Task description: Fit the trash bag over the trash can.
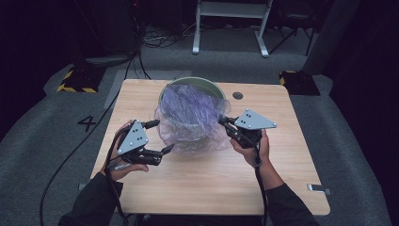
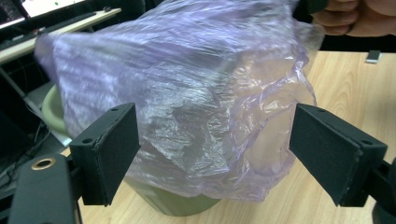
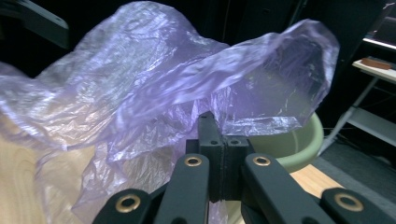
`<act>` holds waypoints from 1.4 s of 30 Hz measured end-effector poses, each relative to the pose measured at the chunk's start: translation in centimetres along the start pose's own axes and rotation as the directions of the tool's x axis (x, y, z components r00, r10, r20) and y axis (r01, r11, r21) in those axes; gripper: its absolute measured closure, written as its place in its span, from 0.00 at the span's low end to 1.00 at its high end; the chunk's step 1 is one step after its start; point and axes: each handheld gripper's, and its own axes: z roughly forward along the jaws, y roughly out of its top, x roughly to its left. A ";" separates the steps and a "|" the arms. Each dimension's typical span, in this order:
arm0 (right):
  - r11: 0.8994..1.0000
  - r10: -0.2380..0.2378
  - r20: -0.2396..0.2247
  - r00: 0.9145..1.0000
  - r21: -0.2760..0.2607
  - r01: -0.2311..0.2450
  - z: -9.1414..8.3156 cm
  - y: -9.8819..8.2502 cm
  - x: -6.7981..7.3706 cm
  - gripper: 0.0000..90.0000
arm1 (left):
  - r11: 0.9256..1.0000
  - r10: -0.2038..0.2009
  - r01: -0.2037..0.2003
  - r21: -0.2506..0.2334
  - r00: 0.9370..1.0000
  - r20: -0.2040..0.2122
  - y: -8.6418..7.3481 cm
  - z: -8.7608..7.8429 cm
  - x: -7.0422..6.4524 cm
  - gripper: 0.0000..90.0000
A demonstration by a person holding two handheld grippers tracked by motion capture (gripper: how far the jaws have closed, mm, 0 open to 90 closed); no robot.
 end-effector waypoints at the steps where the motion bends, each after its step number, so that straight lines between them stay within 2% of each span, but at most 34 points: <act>1: 1.000 -0.003 0.004 1.000 0.002 0.003 0.0 0.1 0.0 1.00 | 1.000 0.000 0.000 -0.006 1.000 0.011 0.2 -0.2 -0.2 0.17; 4: 1.000 0.007 0.022 1.000 0.005 -0.007 -0.2 0.0 -0.4 1.00 | 1.000 -0.001 0.001 -0.001 1.000 -0.022 0.2 -0.8 0.0 0.19; 6: 1.000 0.019 0.027 0.999 0.006 -0.019 -0.2 -0.1 -0.8 1.00 | 1.000 -0.025 0.025 0.005 0.999 -0.034 -0.1 -1.1 0.5 0.21; 8: 1.000 0.028 0.043 0.999 0.010 -0.028 -0.3 -0.3 -1.1 1.00 | 0.998 -0.055 0.055 -0.005 0.998 -0.028 -0.3 -1.5 0.8 0.21; 11: 0.999 0.032 0.054 0.998 0.017 -0.033 -0.3 -0.4 -1.3 1.00 | 0.998 -0.058 0.058 -0.021 0.998 -0.020 -0.3 -1.8 0.6 0.20; 16: 0.999 0.032 0.054 0.998 0.034 -0.034 0.0 -0.3 -1.2 1.00 | 1.000 -0.007 0.008 -0.025 1.000 0.020 1.0 -1.2 -1.2 0.17; 18: 0.999 0.027 0.054 0.998 0.037 -0.029 0.2 -0.2 -1.1 1.00 | 1.000 0.022 -0.021 -0.020 0.998 0.051 1.8 -0.5 -2.2 0.17; 20: 0.999 0.025 0.051 0.998 0.043 -0.028 0.3 0.0 -1.0 1.00 | 0.999 0.041 -0.041 -0.011 0.997 0.061 2.4 0.2 -2.8 0.17; 22: 0.999 0.020 0.049 0.999 0.045 -0.022 0.3 0.2 -1.0 1.00 | 0.997 0.083 -0.083 0.008 0.996 0.020 2.9 1.1 -3.3 0.18; 24: 0.999 0.019 0.049 0.999 0.044 -0.021 0.3 0.3 -1.0 1.00 | 0.994 0.103 -0.102 0.030 0.995 -0.005 3.1 2.0 -3.2 0.19; 26: 0.999 0.017 0.046 0.999 0.046 -0.020 0.3 0.4 -1.1 1.00 | 0.996 0.080 -0.078 0.053 0.996 -0.033 3.1 2.7 -2.3 0.26; 27: 0.999 0.017 0.047 0.999 0.051 -0.020 0.3 0.4 -1.3 1.00 | 0.996 0.075 -0.073 0.058 0.997 -0.033 3.1 2.9 -1.9 0.31; 29: 0.998 0.018 0.045 0.999 0.054 -0.020 0.4 0.4 -1.5 1.00 | 0.994 0.082 -0.077 0.079 0.995 -0.055 3.0 3.2 -1.2 0.38; 31: 0.998 0.016 0.044 0.999 0.059 -0.019 0.4 0.5 -1.6 1.00 | 0.994 0.066 -0.062 0.087 0.997 -0.042 2.8 3.4 -0.4 0.49; 33: 0.998 0.014 0.038 0.999 0.063 -0.016 0.5 0.5 -1.7 1.00 | 0.991 0.080 -0.074 0.115 0.995 -0.052 2.7 3.6 0.3 0.63; 34: 0.998 0.010 0.039 0.999 0.067 -0.012 0.5 0.6 -1.7 1.00 | 0.990 0.087 -0.080 0.118 0.995 -0.056 2.7 3.6 0.6 0.68; 36: 0.997 0.010 0.035 0.999 0.074 -0.013 0.7 0.6 -1.9 1.00 | 0.993 0.064 -0.059 0.105 0.997 -0.040 2.6 3.6 1.2 0.76; 37: 0.997 0.012 0.031 0.999 0.079 -0.015 0.9 0.6 -2.0 1.00 | 0.995 0.032 -0.030 0.093 0.999 -0.024 2.6 3.6 1.4 0.75; 38: 0.996 0.012 0.038 0.999 0.084 -0.015 1.0 0.7 -2.1 1.00 | 0.997 -0.001 0.001 0.078 1.000 -0.001 2.7 3.5 1.4 0.67; 40: 0.996 0.017 0.039 0.999 0.089 -0.021 1.2 0.7 -2.1 1.00 | 0.999 0.002 -0.002 0.046 1.000 0.012 3.1 3.1 0.3 0.40; 42: 0.996 0.016 0.039 0.999 0.092 -0.019 1.3 0.7 -2.1 1.00 | 0.999 0.021 -0.024 0.048 0.998 0.052 3.7 3.1 -1.1 0.23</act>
